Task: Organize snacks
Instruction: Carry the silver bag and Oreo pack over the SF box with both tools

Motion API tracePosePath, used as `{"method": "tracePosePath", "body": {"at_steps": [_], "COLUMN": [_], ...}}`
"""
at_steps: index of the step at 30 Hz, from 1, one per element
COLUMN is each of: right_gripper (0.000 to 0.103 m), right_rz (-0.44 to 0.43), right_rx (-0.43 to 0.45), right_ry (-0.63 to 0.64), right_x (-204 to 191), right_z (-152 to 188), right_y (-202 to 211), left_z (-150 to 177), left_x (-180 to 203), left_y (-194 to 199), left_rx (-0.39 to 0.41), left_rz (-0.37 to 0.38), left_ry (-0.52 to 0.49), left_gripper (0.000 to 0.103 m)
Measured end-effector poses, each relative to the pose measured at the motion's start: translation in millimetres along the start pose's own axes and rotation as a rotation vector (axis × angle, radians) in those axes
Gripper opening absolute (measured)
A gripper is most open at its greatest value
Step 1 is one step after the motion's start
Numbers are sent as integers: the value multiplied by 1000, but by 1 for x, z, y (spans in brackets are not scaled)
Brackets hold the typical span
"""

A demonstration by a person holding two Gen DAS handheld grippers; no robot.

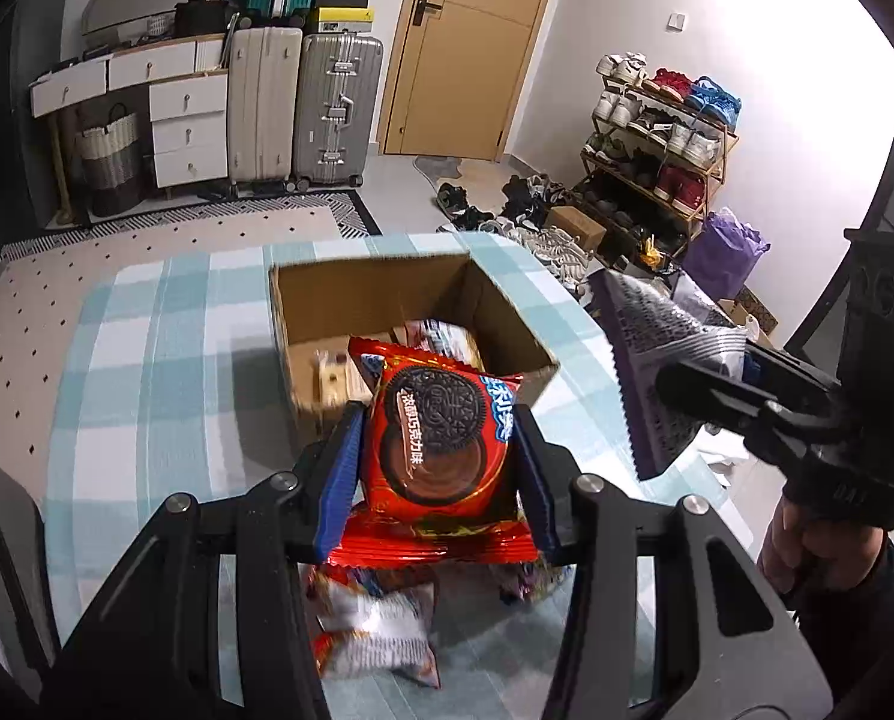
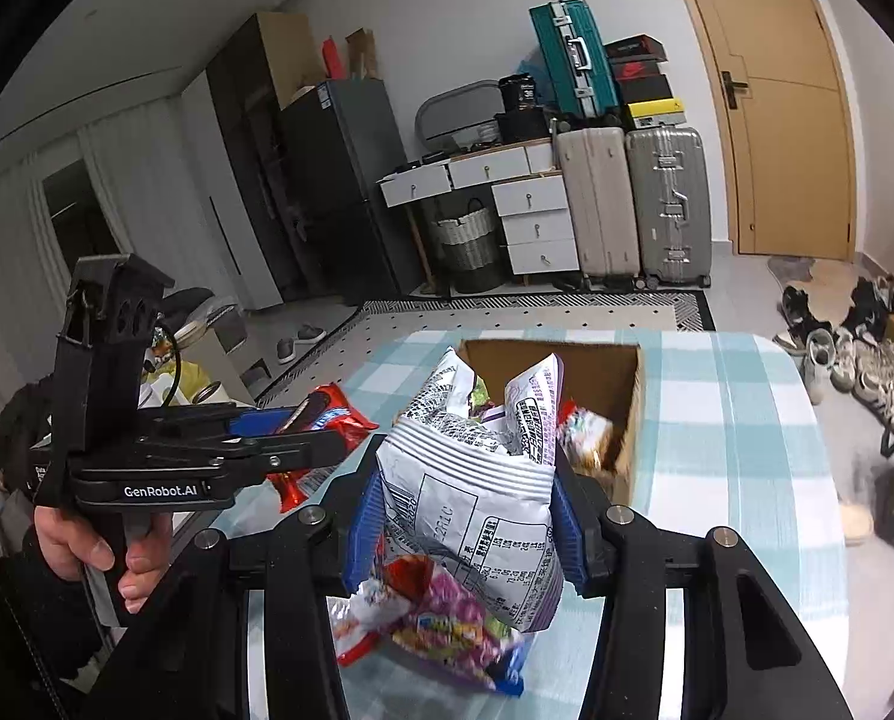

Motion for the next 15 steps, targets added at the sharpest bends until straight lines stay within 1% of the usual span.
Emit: {"method": "tracePosePath", "body": {"at_steps": [5, 10, 12, 15], "right_gripper": [48, 48, 48, 48], "right_rz": [-1, -1, 0, 5], "right_rx": [-6, -11, -14, -23], "right_ry": [21, 12, 10, 10], "right_x": [0, 10, 14, 22], "right_z": [-28, -57, -66, -79], "right_y": [-12, -29, -36, -51], "left_z": [-33, -67, -81, -97], "left_x": [1, -3, -8, -17], "left_y": [-4, -22, -30, -43], "left_rx": [4, -16, -16, -21], "left_rz": [-18, -30, -65, -74], "left_ry": [-13, -19, -27, -22], "left_gripper": [44, 44, 44, 44]}}
Point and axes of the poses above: each gripper's, at about its wrist camera, not at the fingertips, and y roughly against the way its jaws point, x to its right, z to its underside, the point moved 5 cm from there along -y, roughly the way its jaws point, and after that the axes turned 14 degrees about -x, right-handed, at the moved point
